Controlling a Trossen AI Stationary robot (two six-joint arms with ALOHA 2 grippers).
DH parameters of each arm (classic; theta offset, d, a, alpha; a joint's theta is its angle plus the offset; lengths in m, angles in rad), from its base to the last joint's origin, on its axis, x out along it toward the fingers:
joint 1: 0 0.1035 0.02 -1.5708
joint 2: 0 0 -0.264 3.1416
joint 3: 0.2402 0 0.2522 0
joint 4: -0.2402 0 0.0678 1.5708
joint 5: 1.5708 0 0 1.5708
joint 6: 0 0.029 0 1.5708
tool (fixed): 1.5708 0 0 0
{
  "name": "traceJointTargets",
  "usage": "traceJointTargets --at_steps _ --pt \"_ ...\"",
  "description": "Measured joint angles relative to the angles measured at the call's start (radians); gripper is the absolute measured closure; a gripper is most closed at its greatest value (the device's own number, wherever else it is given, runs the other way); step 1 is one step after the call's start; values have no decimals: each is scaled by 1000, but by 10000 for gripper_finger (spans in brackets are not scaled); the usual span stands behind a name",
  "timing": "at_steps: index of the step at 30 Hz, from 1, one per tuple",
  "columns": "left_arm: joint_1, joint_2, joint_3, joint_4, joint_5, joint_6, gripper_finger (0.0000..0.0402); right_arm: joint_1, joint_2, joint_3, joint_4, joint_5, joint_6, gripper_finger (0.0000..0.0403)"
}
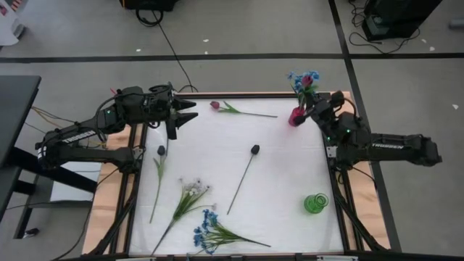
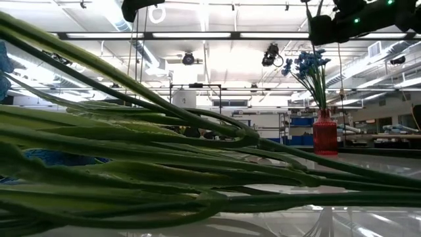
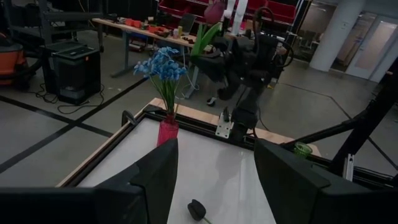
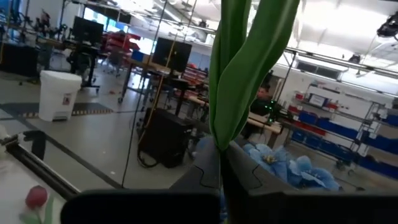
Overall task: Sort flowers into vase by color
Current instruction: Put the bottom pink flower into the red vase
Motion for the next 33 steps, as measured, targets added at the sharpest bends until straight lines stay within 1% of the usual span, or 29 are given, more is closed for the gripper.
traceJointTargets --at_steps 3,7,10,18,25,29,33 --pt "0 0 0 0 0 0 184 -6 1 28 -6 -7 -6 399" --pt "0 0 0 0 0 0 184 -19 7 70 -8 -7 -60 398" --pt "0 0 0 0 0 0 184 -38 18 84 -9 -8 -60 397" --pt "0 0 0 0 0 0 184 -59 50 83 -136 -11 86 396" --pt "0 0 0 0 0 0 184 -90 102 83 -159 -6 186 395" --pt "0 0 0 0 0 0 184 -95 128 82 -152 33 195 395" --pt "0 0 0 0 0 0 184 -97 129 82 -91 50 163 394"
